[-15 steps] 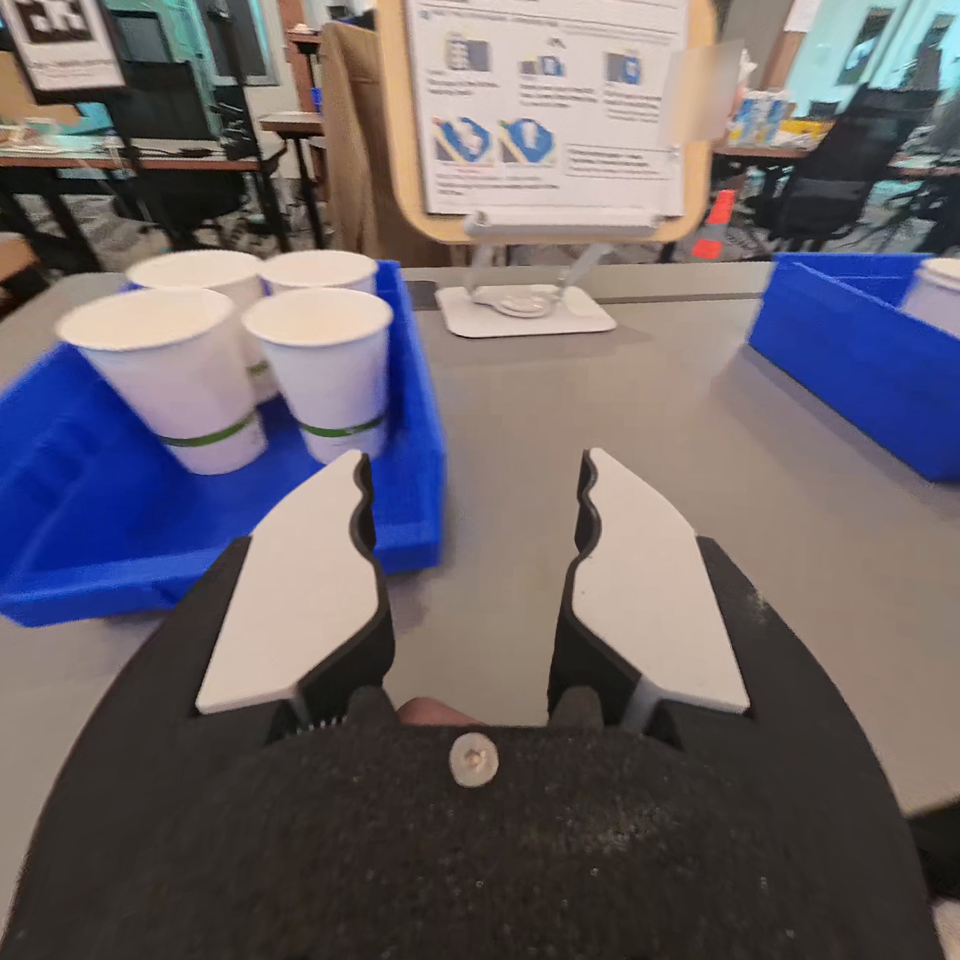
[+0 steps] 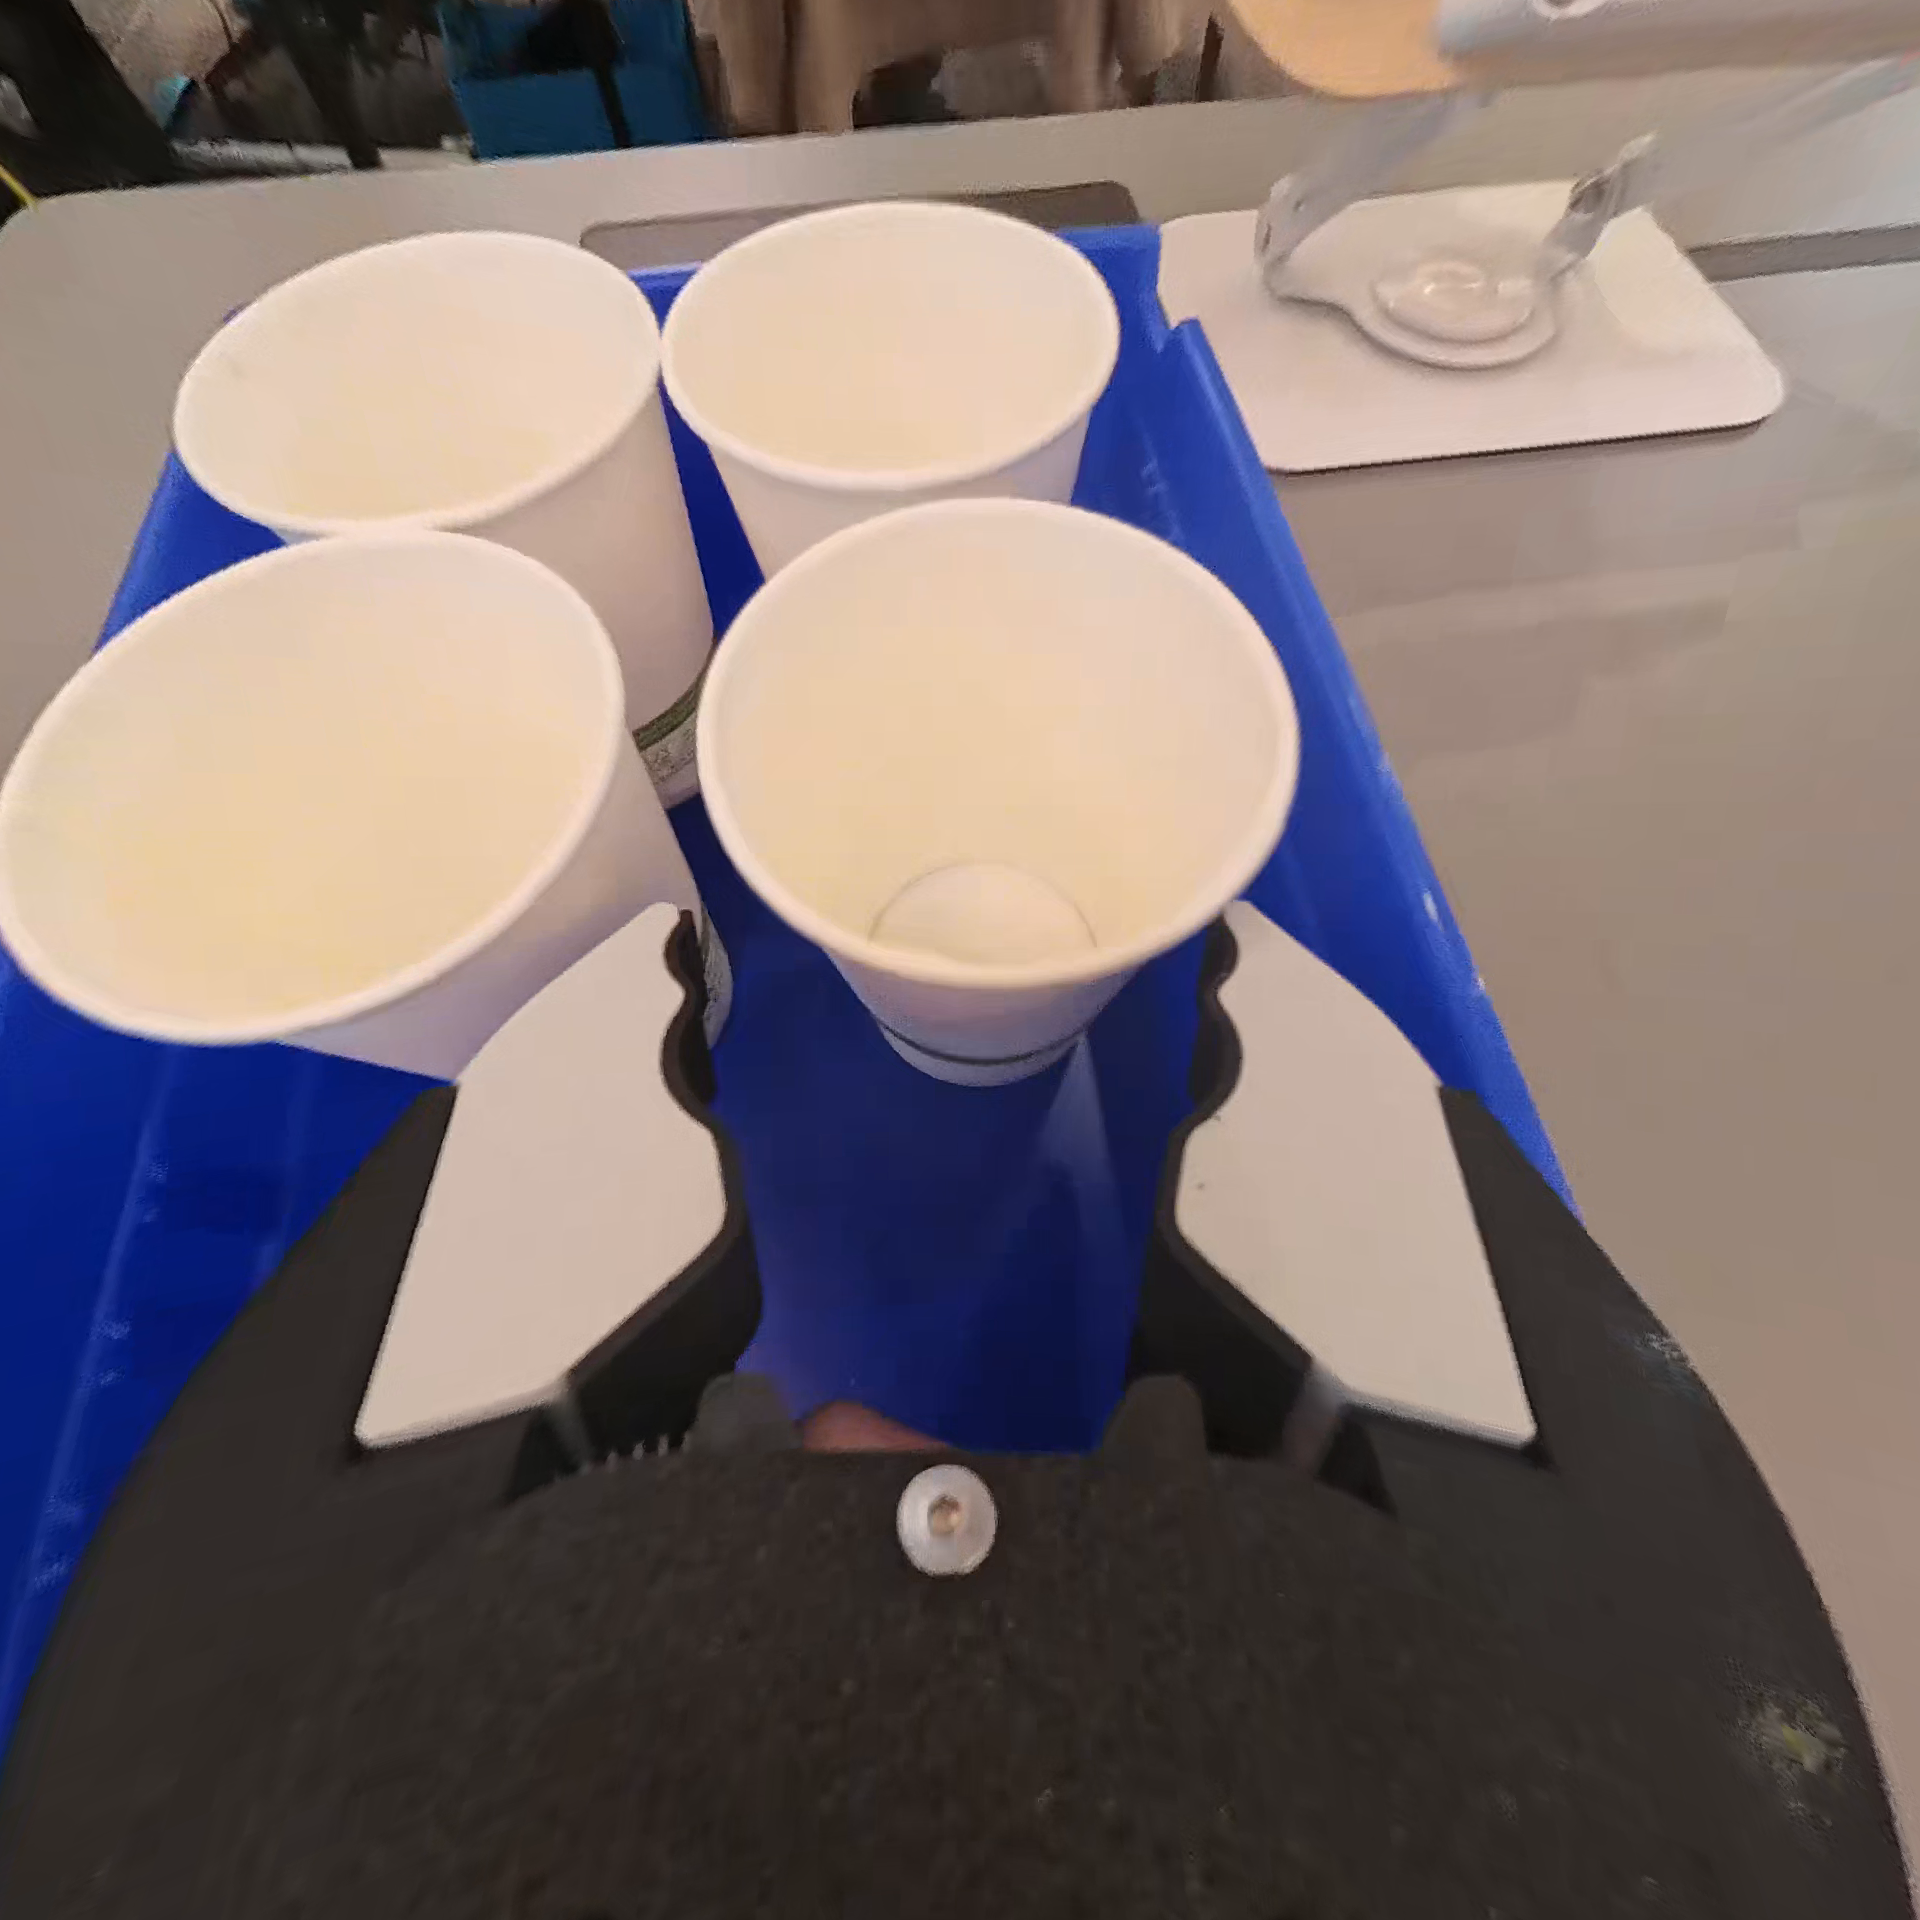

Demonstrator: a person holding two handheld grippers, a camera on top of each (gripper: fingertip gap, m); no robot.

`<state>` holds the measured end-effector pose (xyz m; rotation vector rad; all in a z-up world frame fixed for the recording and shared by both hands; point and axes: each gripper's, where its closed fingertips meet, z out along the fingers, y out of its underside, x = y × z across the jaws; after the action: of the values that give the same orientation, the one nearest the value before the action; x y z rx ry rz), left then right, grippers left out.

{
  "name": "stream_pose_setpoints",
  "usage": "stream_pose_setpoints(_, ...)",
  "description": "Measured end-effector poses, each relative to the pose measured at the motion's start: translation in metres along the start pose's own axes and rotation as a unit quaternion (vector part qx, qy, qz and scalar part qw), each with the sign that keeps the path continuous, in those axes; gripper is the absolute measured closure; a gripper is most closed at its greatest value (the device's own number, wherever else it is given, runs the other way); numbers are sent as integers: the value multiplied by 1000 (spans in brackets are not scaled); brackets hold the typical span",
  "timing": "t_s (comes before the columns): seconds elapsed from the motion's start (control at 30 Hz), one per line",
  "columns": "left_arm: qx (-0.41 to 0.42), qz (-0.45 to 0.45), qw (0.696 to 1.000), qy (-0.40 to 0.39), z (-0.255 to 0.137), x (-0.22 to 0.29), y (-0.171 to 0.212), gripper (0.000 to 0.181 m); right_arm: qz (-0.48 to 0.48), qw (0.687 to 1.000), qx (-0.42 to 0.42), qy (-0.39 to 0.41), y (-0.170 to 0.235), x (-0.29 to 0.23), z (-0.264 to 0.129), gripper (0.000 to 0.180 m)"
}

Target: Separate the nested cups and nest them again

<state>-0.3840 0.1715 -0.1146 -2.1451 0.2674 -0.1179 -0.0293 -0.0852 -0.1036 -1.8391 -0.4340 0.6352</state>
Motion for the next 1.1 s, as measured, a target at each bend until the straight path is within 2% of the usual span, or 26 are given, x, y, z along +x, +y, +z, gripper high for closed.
stream_pose_setpoints(0.13, -37, 5, 999, -1, 17, 0, -1, 84, -9, 1000, -13, -15, 6, -10, 5, 94)
stream_pose_setpoints(0.2, -36, 6, 999, -5, 21, 0, -4, 93, -14, 999, -20, -19, 9, -13, 7, 94)
stream_pose_setpoints(0.4, -5, -3, 1000, 6, 12, 1, -10, 97, -14, 1000, -19, -18, 9, -8, 6, 95)
stream_pose_setpoints(0.53, 43, 23, 998, 43, -28, 11, -13, 98, -20, 1000, 2, -20, -8, 2, -4, 96)
stream_pose_setpoints(0.73, 120, 92, 982, 114, -122, 32, -23, 98, -60, 997, 16, -51, -37, 9, -15, 97)
stream_pose_setpoints(0.8, 133, 113, 970, 167, -151, 55, -23, 98, -85, 993, -4, -78, -39, 4, -14, 96)
stream_pose_setpoints(0.9, 146, 153, 936, 282, -186, 111, -19, 98, -148, 979, -36, -132, -43, -16, -8, 96)
stream_pose_setpoints(1.0, 137, 207, 896, 369, -202, 171, -9, 98, -211, 961, -35, -176, -61, -39, 0, 97)
stream_pose_setpoints(1.1, 119, 257, 856, 433, -205, 222, 3, 98, -227, 953, -41, -195, -80, -54, 13, 97)
